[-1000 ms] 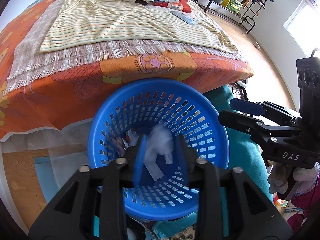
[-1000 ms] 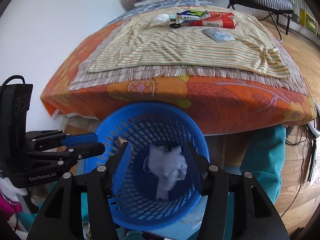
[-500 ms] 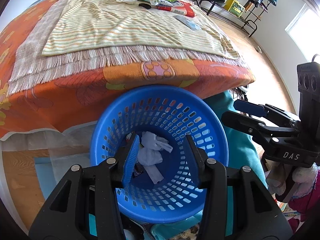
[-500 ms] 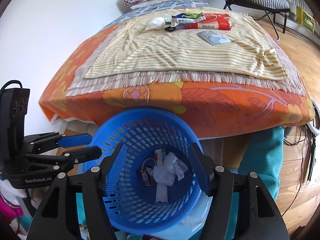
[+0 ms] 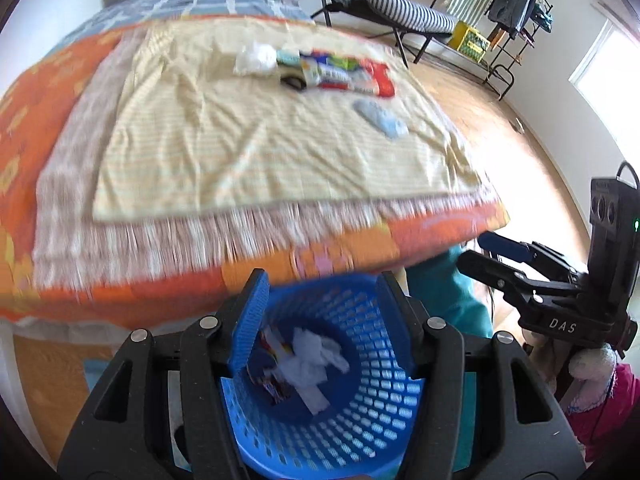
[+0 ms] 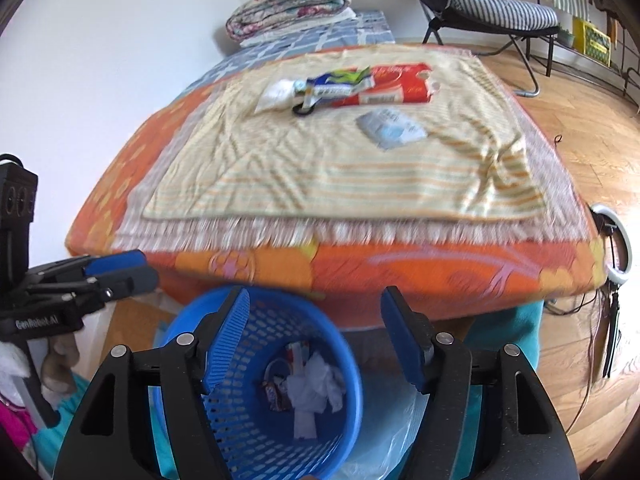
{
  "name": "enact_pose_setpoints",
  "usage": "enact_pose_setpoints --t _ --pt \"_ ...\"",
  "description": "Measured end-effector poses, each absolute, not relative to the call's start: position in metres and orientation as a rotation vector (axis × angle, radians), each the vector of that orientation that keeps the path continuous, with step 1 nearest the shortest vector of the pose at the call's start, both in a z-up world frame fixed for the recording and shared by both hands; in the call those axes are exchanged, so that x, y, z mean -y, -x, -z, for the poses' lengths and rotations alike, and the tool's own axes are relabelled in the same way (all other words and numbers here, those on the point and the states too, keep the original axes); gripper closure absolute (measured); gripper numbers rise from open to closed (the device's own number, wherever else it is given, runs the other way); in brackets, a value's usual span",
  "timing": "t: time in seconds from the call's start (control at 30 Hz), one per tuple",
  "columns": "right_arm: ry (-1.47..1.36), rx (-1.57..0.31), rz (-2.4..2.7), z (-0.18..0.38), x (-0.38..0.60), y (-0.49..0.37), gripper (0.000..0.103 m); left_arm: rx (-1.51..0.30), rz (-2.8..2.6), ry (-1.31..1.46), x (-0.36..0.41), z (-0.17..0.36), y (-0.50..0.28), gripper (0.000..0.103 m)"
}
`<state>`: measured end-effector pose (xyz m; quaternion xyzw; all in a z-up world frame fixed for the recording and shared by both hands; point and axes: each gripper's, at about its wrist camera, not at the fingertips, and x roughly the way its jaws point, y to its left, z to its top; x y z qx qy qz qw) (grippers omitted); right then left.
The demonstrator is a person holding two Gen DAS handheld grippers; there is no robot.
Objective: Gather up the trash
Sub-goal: 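Grasp the white tissue with the left tool while the right tool grasps the wipes packet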
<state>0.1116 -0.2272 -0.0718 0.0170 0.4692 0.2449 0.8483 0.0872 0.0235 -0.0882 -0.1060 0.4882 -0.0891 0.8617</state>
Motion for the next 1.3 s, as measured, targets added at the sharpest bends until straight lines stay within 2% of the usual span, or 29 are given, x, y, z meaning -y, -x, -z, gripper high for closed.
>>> enact_pose_setpoints --t 0.53,0.63,0.73,1.3 --pt "-0.035 -0.963 -0.474 0.061 0.234 -0.203 0.030 -0.950 0.105 0.270 -0.060 0.066 -0.215 0.046" --pt "-0.053 -0.980 -0.467 0.067 0.235 -0.221 0.029 -0.956 0.091 0.282 -0.066 0.071 -0.239 0.046" --pt "-0.050 -0.992 -0.455 0.074 0.234 -0.237 0.029 -0.970 0.088 0.301 -0.070 0.080 -0.263 0.040" --pt "0.016 -1.067 -0.476 0.110 0.209 -0.313 0.029 -0.994 0.017 0.340 -0.081 0.118 -0.355 0.040"
